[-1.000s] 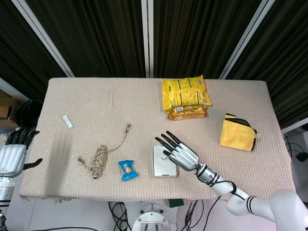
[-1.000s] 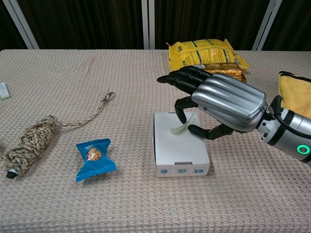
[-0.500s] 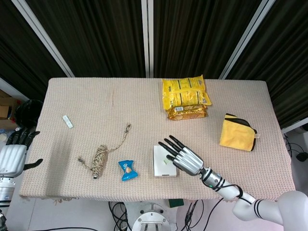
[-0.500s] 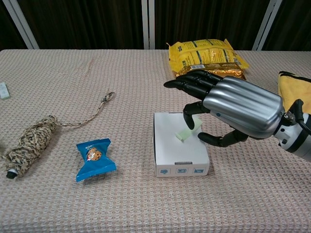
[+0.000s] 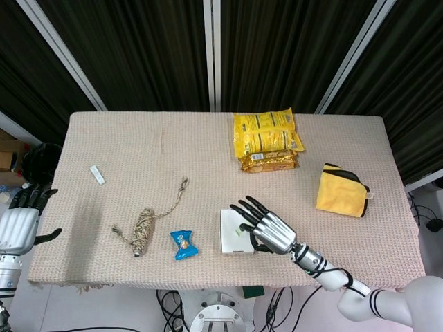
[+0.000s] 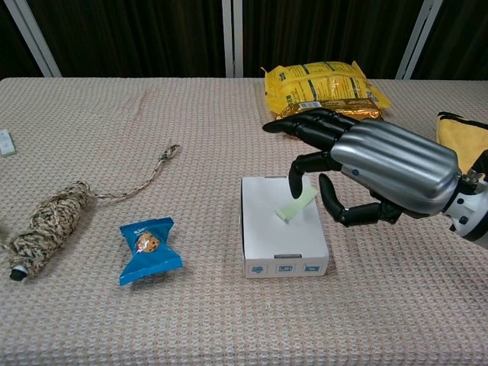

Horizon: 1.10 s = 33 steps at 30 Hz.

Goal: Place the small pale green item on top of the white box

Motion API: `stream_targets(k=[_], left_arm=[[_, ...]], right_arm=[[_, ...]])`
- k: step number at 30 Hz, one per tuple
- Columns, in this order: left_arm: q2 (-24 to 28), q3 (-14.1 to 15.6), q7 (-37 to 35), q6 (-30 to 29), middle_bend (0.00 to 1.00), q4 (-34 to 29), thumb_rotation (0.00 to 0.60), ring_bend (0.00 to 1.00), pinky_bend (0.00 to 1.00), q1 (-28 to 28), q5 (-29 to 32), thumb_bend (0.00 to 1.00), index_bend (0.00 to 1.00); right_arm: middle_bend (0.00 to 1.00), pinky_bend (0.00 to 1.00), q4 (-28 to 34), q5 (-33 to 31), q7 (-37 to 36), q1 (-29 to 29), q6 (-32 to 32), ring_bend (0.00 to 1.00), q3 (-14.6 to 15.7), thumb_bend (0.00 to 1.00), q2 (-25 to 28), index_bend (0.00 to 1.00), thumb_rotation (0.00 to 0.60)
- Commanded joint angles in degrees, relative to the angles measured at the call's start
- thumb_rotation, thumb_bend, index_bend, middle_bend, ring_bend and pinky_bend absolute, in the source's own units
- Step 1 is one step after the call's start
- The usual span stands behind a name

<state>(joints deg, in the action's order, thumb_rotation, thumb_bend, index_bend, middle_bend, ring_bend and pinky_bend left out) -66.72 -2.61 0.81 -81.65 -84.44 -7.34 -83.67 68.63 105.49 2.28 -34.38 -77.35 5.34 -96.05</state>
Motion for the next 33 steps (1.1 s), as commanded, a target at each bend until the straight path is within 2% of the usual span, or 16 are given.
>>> stream_targets(k=[1,7,16,33], left_arm=[[-0.09,0.03,-0.11,0.20,0.12,0.12,0.600,0.08,0.14,-0.11,-0.04,0.06,0.20],[-0.27,0.06,-0.35,0.31,0.12,0.42,0.600,0.08,0.14,-0.11,0.06,0.06,0.20],[-0.06,0.00,-0.60,0.22,0.12,0.55,0.600,0.08,0.14,-0.09,0.03,0.06,0.20],[0.04,-0.12,-1.08,0.17,0.12,0.85,0.600,0.08,0.14,-0.05,0.20,0.06,0.20]], right_arm=[[0.00,0.00,-1.15,-0.50,-1.05,0.74,-0.41,0.00,-0.18,0.91,-0.57,0.48,0.318],[0.00,0.00,-1.50,-1.01,-1.71,0.47,1.25,0.00,-0.22,0.92,-1.08,0.51,0.319],[0.00,0.00,-2.86,-1.47,-1.74,-0.24,3.45,0.00,-0.59,0.92,-2.74,0.51,0.317],[0.00,0.00,-4.30,-0.49,-2.79,-1.33,3.93,0.00,-0.50,0.92,-4.70,0.51,0.319]])
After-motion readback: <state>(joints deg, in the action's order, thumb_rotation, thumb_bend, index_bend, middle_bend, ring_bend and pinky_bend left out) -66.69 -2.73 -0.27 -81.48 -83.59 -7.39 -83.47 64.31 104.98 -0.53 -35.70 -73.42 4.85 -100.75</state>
